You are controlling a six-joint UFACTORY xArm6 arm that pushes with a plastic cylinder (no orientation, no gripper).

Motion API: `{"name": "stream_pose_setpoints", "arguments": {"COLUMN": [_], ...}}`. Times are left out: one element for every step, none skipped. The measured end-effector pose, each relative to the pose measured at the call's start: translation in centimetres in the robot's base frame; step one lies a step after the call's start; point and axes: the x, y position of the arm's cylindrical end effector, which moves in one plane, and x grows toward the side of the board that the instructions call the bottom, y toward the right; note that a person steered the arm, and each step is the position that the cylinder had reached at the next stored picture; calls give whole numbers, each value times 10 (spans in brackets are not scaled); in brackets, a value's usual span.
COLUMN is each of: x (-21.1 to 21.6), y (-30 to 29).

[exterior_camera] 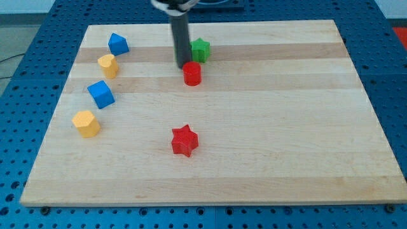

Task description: Move the red circle diagonal bottom right to the green star

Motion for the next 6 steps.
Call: {"name": "stream_pose_setpoints", "arguments": {"x": [-1, 31, 66, 22, 18, 39], "y": [2, -52, -30, -24, 1, 41]}}
